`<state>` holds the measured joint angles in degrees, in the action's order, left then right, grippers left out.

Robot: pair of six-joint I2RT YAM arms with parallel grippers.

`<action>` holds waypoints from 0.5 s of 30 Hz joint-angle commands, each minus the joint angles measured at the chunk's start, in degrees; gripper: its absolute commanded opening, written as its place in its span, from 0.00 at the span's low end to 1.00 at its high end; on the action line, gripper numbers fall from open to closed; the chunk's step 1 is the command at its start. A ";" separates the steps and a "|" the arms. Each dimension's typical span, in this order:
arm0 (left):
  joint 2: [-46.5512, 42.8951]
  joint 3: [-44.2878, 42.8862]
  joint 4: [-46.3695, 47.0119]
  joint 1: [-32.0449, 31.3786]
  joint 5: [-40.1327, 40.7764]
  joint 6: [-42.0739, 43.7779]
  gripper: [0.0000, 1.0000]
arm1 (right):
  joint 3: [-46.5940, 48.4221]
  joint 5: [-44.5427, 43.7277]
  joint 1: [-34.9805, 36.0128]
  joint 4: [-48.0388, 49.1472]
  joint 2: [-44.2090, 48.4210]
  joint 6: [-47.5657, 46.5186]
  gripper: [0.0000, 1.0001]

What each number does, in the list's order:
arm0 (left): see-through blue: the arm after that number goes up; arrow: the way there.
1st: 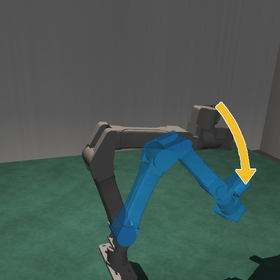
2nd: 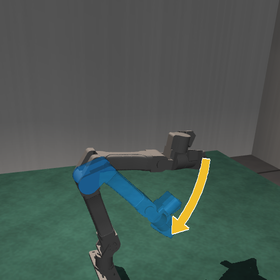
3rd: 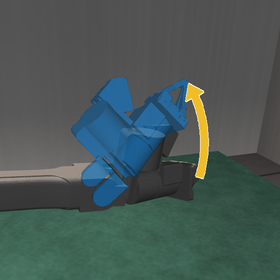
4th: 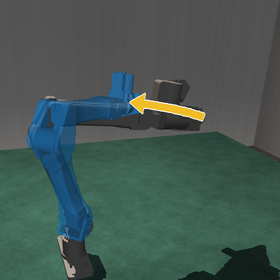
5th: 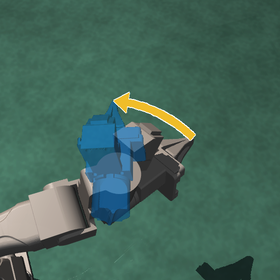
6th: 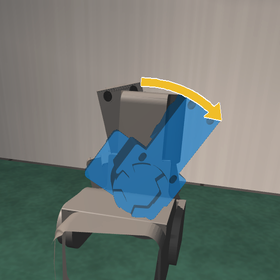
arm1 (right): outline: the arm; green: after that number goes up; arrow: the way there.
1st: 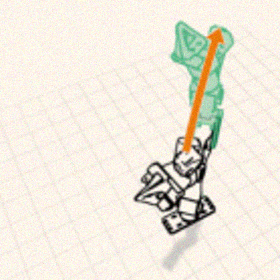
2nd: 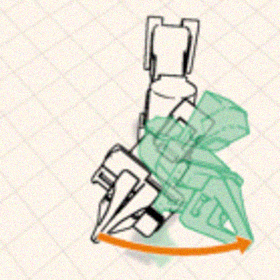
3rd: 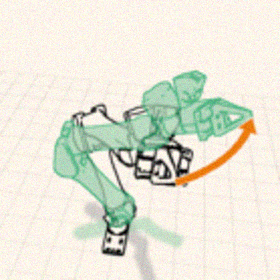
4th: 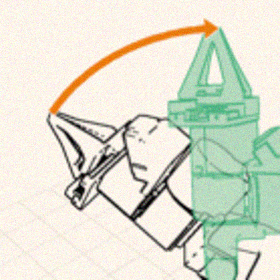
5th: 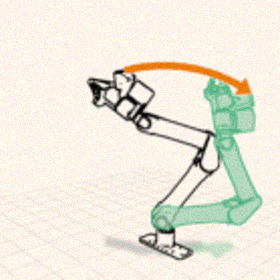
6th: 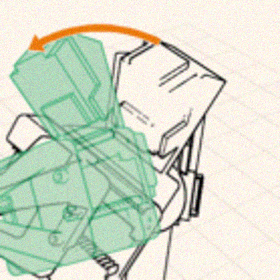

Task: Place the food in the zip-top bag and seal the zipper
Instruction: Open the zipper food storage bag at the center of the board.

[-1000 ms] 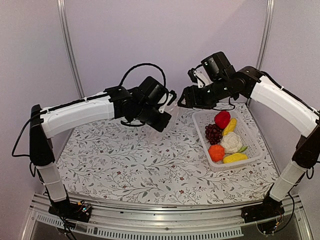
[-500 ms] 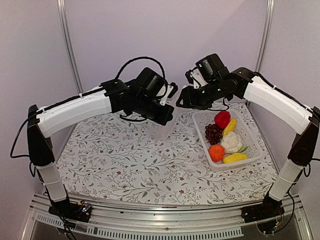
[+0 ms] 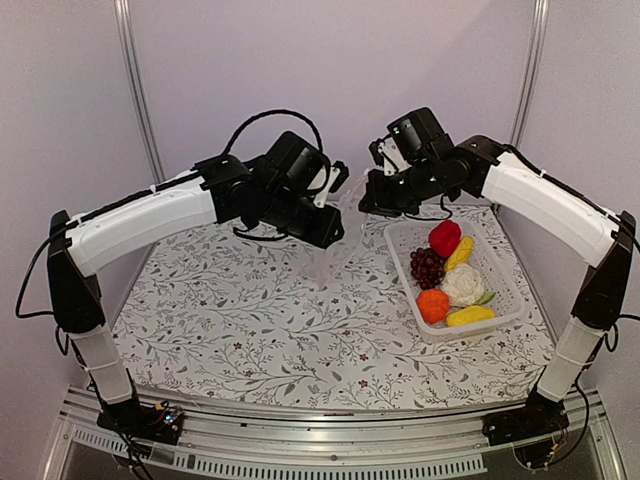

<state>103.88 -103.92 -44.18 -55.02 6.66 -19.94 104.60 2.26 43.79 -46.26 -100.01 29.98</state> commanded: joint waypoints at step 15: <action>1.67 -2.93 5.66 0.10 22.39 8.67 0.38 | 6.66 5.90 -1.60 -1.21 -4.92 5.06 0.00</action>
<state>104.47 -105.10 -41.08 -54.98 24.53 -16.10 109.67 6.39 43.38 -46.26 -103.33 33.89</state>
